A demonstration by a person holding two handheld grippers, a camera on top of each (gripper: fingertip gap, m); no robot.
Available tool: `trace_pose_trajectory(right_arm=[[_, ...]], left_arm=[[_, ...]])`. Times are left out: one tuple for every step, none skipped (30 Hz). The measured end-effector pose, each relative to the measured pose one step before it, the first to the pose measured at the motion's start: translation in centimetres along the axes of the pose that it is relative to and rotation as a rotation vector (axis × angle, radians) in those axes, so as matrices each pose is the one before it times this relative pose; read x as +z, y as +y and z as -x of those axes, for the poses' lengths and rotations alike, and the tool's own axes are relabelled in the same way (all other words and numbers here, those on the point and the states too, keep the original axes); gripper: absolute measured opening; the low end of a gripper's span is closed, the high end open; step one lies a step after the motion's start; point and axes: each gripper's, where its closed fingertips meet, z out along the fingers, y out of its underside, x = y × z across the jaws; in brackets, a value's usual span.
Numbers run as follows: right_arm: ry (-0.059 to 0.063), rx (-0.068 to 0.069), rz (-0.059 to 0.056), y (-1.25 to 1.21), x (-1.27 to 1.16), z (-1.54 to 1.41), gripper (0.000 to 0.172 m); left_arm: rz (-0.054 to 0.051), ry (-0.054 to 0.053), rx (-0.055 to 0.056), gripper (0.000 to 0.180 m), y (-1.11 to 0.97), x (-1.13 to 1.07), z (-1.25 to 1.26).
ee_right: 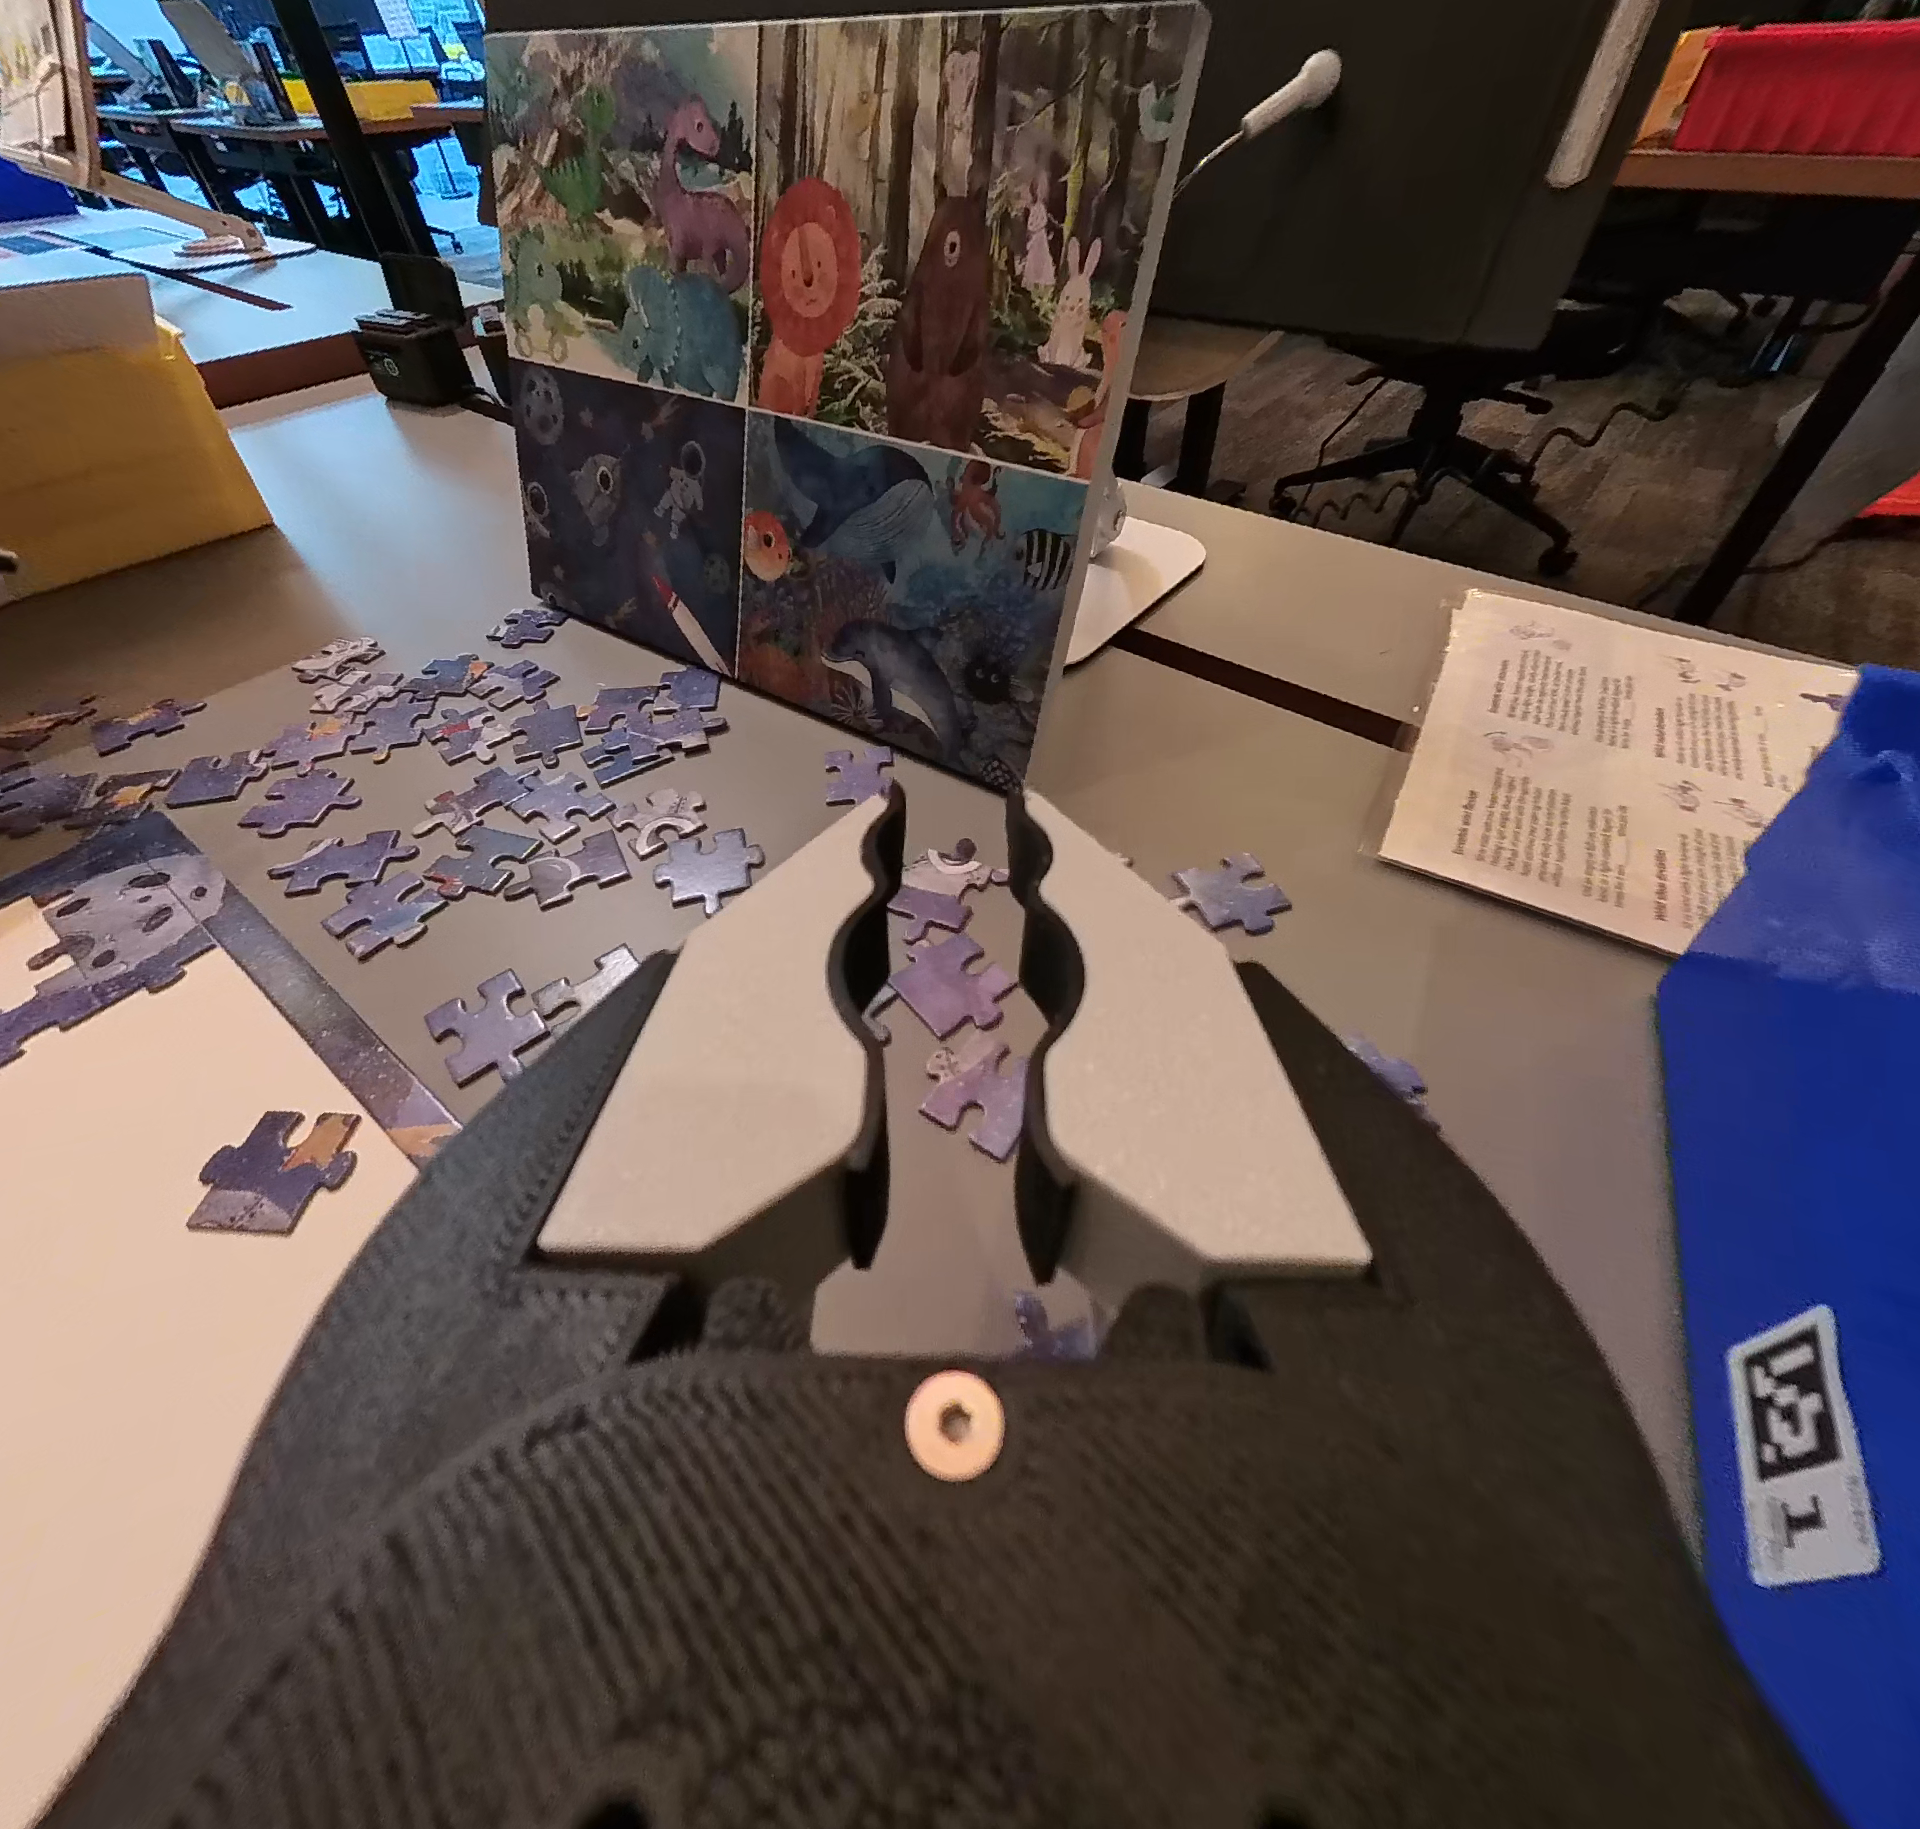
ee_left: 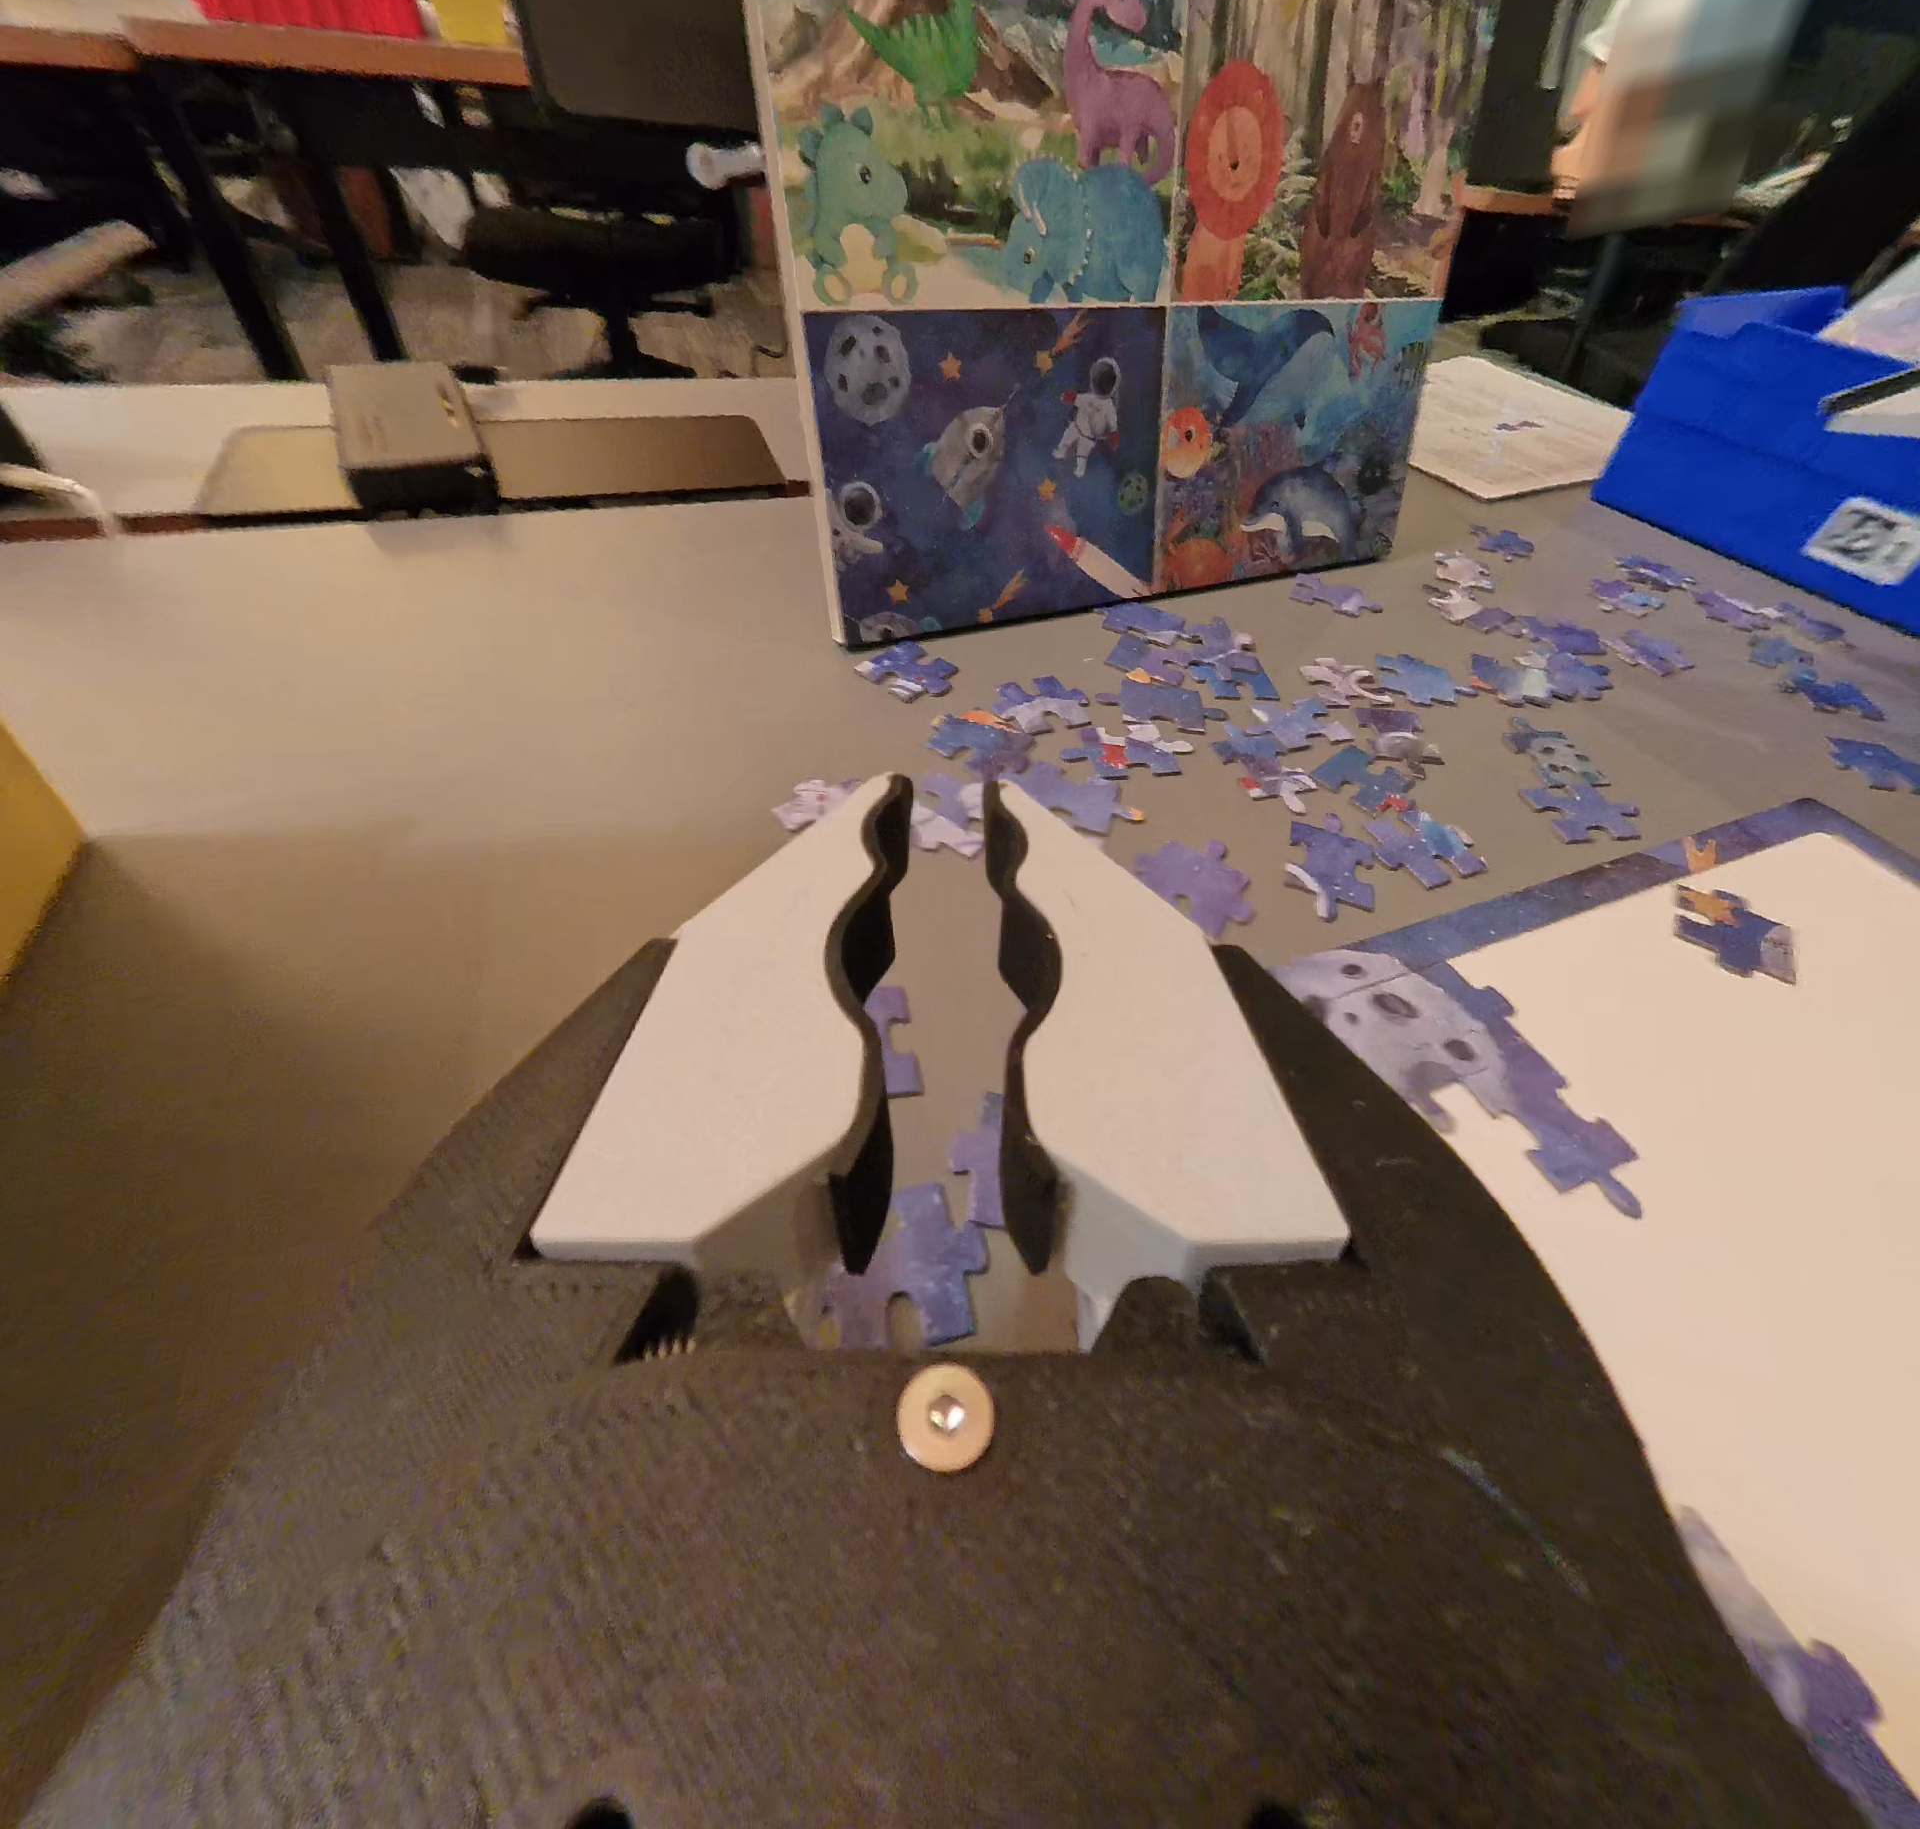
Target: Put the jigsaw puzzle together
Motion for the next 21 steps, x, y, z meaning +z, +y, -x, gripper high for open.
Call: trace_pose_trajectory(right_arm=[[-0.0028,-0.0019,0.0012,0.027,0.044,0.112,0.018],[-0.0026,-0.0024,0.0011,0.017,0.04,0.115,0.018],[-0.0013,-0.0035,0.0019,0.034,0.056,0.093,0.018],[0.0002,-0.0048,0.0036,0.073,0.061,0.057,0.018],[0.0012,-0.0051,0.0048,0.114,0.078,0.045,0.018],[0.0005,-0.0037,0.0052,0.145,0.092,0.026,0.018],[-0.0014,-0.0016,0.005,0.141,0.096,0.058,0.018],[-0.0025,0.0004,0.0043,0.141,0.102,0.056,0.017],[-0.0031,0.0014,0.0033,0.122,0.086,0.076,0.017],[-0.0034,0.0017,0.0026,0.111,0.093,0.072,0.017],[-0.0033,0.0016,0.0028,0.115,0.083,0.066,0.017],[-0.0031,0.0013,0.0031,0.127,0.093,0.064,0.017],[-0.0031,0.0011,0.0035,0.13,0.1,0.064,0.017],[-0.0034,0.0013,0.0037,0.125,0.087,0.067,0.017],[-0.0042,0.0014,0.0034,0.121,0.089,0.078,0.017],[-0.004,0.0007,0.0032,0.099,0.081,0.09,0.017],[-0.0031,-0.0007,0.0029,0.078,0.072,0.097,0.017],[-0.0021,-0.0019,0.0022,0.046,0.047,0.08,0.017],[-0.0013,-0.0027,0.0015,0.031,0.036,0.08,0.017],[-0.0003,-0.0031,0.0009,0.005,0.026,0.062,0.017],[0.0004,-0.0029,0.0006,0.005,0.011,0.039,0.017]], left_arm=[[-0.0163,-0.0349,0.0233,0.008,-0.268,-0.236,0.417],[-0.0225,-0.0186,0.0121,0.004,-0.376,-0.235,0.207],[-0.0195,-0.0095,0.0021,0.001,-0.337,-0.195,0.096],[-0.0105,-0.0119,0.0005,0.0,-0.191,-0.127,0.177],[-0.0056,-0.0123,-0.0007,0.0,-0.091,-0.073,0.225],[-0.0014,-0.0058,-0.0049,0.0,-0.009,-0.009,0.139],[0.0042,0.0017,-0.0075,0.0,0.082,0.048,0.037],[0.0083,0.0031,-0.0057,0.0,0.14,0.073,0.001],[0.0067,0.0013,-0.0019,0.0,0.114,0.06,-0.014],[0.0015,-0.0002,0.0017,0.0,0.027,0.022,-0.017],[-0.0016,-0.0028,0.0041,0.0,-0.035,-0.015,0.001],[-0.0016,-0.0037,0.0041,0.0,-0.014,-0.018,0.027],[0.0005,-0.0042,0.0019,0.0,0.007,-0.001,0.05],[0.0032,-0.0136,0.0007,0.0,0.041,-0.008,0.21],[0.0028,-0.0226,0.0026,0.0,0.046,-0.015,0.353],[0.0008,-0.0278,0.0023,0.0,0.025,-0.033,0.426],[-0.0021,-0.0284,0.0003,0.0,-0.029,-0.048,0.446],[-0.0032,-0.0281,-0.0025,0.0,-0.043,-0.048,0.45],[-0.0024,-0.029,-0.0046,0.0,-0.034,-0.042,0.49],[-0.0008,-0.0288,-0.0064,0.0,-0.014,-0.04,0.494],[0.0008,-0.0324,-0.0118,0.0,0.013,-0.017,0.559]])
